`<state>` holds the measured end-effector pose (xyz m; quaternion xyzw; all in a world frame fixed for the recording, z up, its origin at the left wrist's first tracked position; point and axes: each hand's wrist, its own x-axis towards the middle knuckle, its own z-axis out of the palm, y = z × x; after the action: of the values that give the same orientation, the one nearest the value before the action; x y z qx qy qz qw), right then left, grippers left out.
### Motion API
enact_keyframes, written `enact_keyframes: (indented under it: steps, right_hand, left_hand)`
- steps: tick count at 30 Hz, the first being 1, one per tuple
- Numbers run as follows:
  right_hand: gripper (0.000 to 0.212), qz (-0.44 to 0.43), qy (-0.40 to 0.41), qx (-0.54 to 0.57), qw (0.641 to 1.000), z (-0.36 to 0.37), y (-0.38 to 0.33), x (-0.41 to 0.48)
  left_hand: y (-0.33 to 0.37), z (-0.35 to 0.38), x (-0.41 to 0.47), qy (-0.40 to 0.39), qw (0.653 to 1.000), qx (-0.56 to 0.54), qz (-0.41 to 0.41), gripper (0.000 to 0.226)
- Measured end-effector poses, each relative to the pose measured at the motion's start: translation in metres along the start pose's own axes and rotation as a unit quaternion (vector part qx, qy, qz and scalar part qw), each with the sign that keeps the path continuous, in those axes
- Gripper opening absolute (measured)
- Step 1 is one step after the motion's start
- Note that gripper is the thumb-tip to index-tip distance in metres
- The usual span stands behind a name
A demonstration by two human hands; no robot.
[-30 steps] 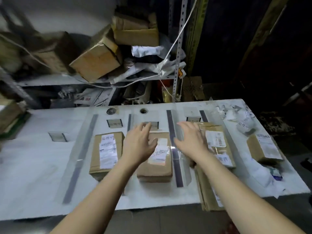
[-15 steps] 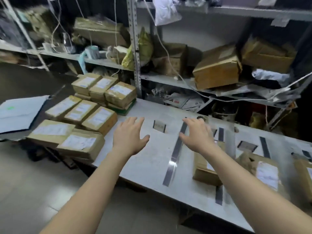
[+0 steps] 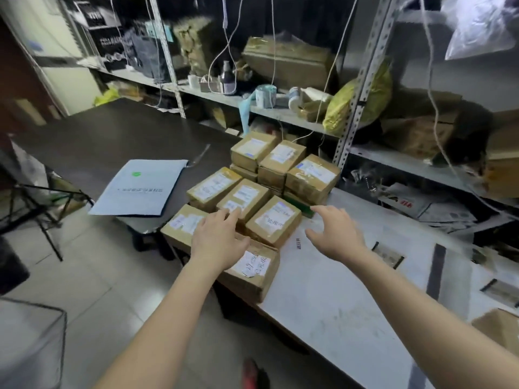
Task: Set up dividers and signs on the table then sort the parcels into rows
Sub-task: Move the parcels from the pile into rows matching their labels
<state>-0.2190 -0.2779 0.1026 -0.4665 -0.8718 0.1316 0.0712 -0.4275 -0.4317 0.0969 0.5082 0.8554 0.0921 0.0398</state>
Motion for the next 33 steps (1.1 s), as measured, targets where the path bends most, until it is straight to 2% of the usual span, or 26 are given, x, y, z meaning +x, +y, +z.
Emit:
enact_keyframes:
  steps: [8,14,18,21,23,24,26,28,29,33]
  right_hand:
    - [0.063,0.007,-0.06,0.154,0.986,0.072,-0.093,0.138]
    - [0.062,0.045,-0.092,0.227,0.969,0.123,-0.155,0.212]
    - [0.063,0.091,-0.094,0.267,0.955,0.16,-0.19,0.25]
    - [0.066,0.14,-0.097,0.286,0.943,0.19,-0.213,0.266]
    - [0.06,0.179,-0.101,0.278,0.938,0.208,-0.23,0.273]
    - [0.05,0.199,-0.087,0.273,0.937,0.217,-0.238,0.276]
    - [0.033,0.243,-0.034,0.254,0.936,0.229,-0.252,0.282]
    - [0.028,0.297,0.002,0.229,0.927,0.234,-0.264,0.288]
    - [0.028,0.322,0.004,0.221,0.921,0.237,-0.269,0.291]
    - [0.039,0.37,-0.005,0.223,0.902,0.243,-0.283,0.296]
  left_hand:
    - [-0.122,0.004,0.107,-0.05,0.993,-0.059,-0.088,0.071]
    - [-0.189,0.017,0.18,-0.083,0.981,-0.127,-0.118,0.057]
    - [-0.227,0.041,0.231,-0.118,0.975,-0.158,-0.103,0.065]
    - [-0.251,0.062,0.27,-0.152,0.967,-0.184,-0.09,0.063]
    - [-0.263,0.075,0.294,-0.186,0.956,-0.214,-0.078,0.07]
    - [-0.268,0.082,0.305,-0.207,0.949,-0.229,-0.071,0.072]
    - [-0.274,0.095,0.323,-0.243,0.933,-0.262,-0.047,0.058]
    - [-0.278,0.106,0.337,-0.266,0.92,-0.289,-0.006,0.028]
    - [-0.279,0.108,0.341,-0.274,0.914,-0.3,0.016,0.022]
    - [-0.287,0.115,0.352,-0.287,0.896,-0.329,0.078,0.033]
